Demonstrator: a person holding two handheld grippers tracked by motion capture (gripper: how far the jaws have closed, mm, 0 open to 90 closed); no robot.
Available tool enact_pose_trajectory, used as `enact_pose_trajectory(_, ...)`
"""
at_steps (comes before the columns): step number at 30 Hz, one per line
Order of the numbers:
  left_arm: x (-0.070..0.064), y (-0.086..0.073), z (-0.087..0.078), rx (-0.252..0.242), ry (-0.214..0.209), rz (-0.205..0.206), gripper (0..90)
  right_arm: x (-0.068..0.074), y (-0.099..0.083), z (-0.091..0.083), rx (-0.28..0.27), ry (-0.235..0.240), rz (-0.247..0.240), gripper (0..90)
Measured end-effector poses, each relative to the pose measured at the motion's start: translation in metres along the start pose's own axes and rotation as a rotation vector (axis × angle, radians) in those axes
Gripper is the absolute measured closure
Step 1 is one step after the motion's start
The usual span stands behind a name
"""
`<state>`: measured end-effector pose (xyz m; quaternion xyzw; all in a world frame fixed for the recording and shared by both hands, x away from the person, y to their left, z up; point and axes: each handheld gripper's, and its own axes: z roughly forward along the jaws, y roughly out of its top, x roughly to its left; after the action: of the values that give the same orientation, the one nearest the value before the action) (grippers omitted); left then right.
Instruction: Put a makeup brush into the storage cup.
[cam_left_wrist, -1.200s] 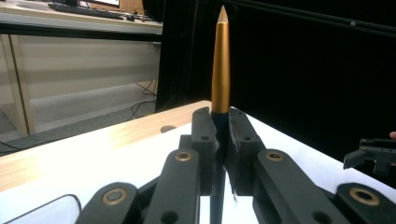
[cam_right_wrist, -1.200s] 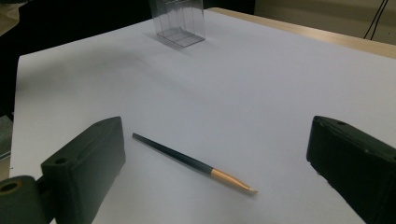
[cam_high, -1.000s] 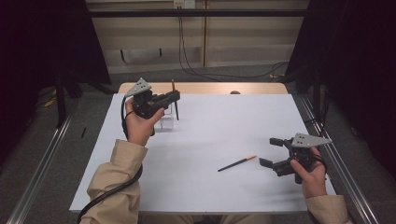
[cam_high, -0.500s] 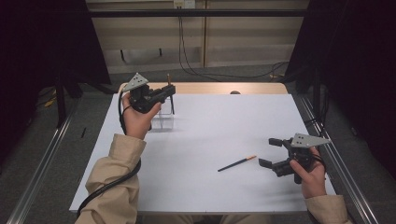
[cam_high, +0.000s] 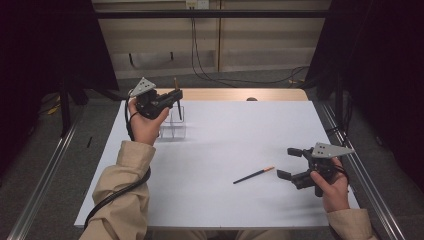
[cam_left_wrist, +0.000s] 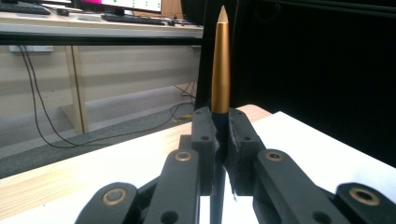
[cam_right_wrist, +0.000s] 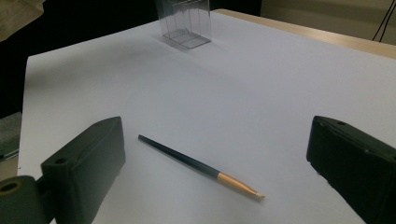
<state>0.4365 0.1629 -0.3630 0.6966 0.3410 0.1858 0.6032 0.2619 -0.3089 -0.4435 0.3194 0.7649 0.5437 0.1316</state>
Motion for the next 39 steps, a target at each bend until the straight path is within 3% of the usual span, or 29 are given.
enact_pose_trajectory(18,0.010,-0.003,0.005,-0.001,0.059,0.002,83.2,0.000,0.000,0.000,-0.001,0.001,-0.004,4.0)
enact_pose_trajectory(39,0.014,-0.009,0.011,0.004,0.086,0.006,83.1,0.000,0.000,0.000,-0.003,0.007,-0.006,4.2)
